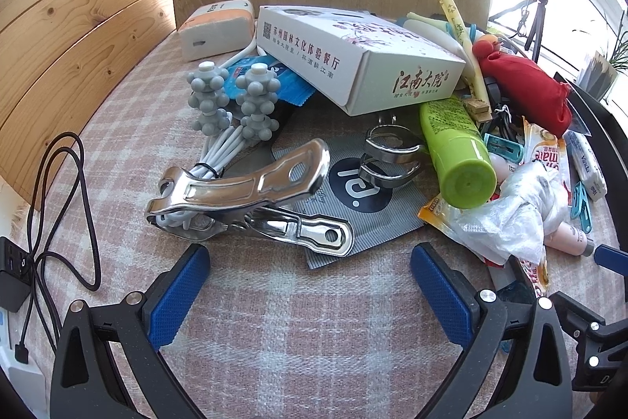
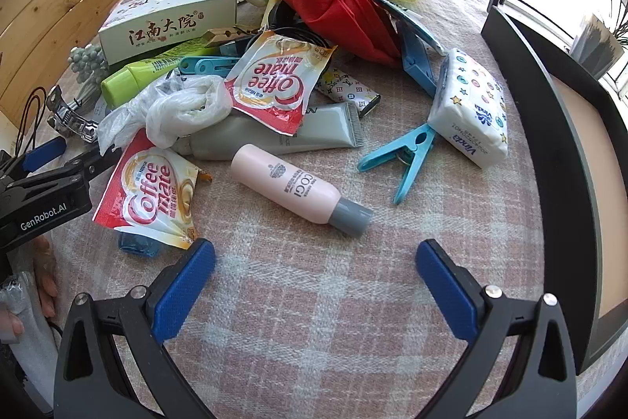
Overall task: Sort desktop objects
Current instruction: 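Move both tools toward the white printed box in the pile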
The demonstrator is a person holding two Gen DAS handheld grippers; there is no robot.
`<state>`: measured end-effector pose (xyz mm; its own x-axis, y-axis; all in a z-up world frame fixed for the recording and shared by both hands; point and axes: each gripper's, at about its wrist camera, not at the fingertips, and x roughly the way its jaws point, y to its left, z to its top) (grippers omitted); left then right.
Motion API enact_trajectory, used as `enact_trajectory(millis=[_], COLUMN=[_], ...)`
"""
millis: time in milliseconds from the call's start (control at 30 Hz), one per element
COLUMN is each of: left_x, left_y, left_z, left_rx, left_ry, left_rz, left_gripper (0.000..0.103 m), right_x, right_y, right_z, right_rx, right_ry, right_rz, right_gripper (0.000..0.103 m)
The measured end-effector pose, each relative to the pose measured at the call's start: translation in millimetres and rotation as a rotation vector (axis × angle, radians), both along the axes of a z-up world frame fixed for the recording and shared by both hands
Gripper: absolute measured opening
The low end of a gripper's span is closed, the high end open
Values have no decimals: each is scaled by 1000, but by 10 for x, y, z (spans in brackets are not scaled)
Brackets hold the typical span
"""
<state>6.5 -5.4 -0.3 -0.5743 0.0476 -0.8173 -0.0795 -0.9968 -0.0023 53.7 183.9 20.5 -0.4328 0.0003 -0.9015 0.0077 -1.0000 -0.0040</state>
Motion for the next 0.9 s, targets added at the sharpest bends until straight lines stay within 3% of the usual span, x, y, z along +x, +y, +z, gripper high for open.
enact_trajectory(millis=[100,267,433,700,900], left_x=[-15,-122,-107,180,466], left_y=[18,-7,-107,53,302], left_z=[10,22,143,1007,1557], left_rx=[-3,-15,-12,-31,-55], left_ry=[-18,-103,-173,-47,46], left_rz=[-7,-1,125,299,367], left_gripper=[103,103,97,96,97], right_x=[48,178,151,-20,-256], right_y=[-30,-94,-74,166,301], right_z=[39,275,623,1322,1627], right_rx=[-10,-14,-57,-100,-124], right_ry=[-34,20,68,152,175], right_rz=[0,62,138,348,454], right_gripper=[103,102,90,90,90])
